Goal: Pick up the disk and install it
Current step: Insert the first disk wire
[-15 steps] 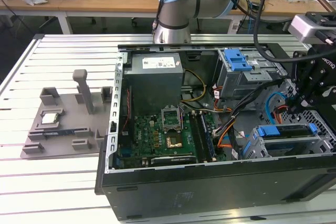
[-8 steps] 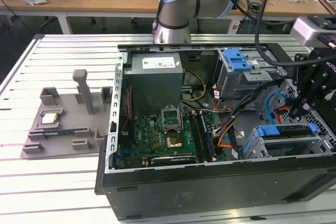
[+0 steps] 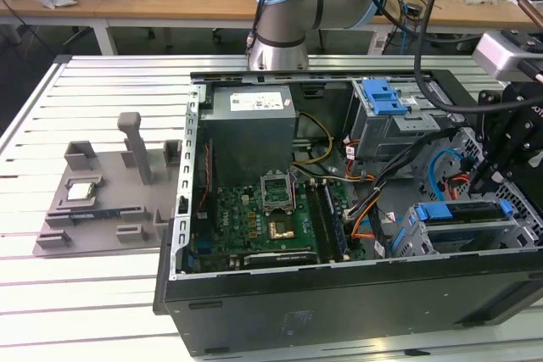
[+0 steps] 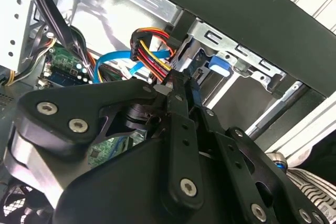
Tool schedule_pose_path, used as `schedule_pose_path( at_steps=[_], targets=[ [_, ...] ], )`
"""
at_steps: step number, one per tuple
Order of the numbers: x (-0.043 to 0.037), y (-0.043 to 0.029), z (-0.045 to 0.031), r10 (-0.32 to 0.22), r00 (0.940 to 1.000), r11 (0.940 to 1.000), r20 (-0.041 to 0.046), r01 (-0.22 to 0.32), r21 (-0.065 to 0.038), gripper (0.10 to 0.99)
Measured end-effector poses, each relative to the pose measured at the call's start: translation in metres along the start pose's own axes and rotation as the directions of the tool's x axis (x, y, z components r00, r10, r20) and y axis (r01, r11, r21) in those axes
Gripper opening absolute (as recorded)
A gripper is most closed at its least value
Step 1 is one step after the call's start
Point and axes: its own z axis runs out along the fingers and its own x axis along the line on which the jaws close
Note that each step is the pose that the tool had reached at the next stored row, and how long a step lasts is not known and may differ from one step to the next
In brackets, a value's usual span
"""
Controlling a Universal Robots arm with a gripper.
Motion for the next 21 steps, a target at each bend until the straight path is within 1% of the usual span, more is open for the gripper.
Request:
schedule_pose_path(
  at_steps=[14, 18, 21],
  targets=[
    [0.0122, 0.0004, 0.0019, 0.000, 1.0000, 1.0000, -0.0001, 0.000, 0.000, 0.169],
    [0.0172, 0.0005, 0.0025, 0.000, 1.0000, 1.0000, 0.0001, 0.000, 0.000, 0.169],
    [0.0192, 0.0005, 0.0026, 0.000, 1.0000, 1.0000, 0.0005, 0.000, 0.000, 0.169]
  ],
)
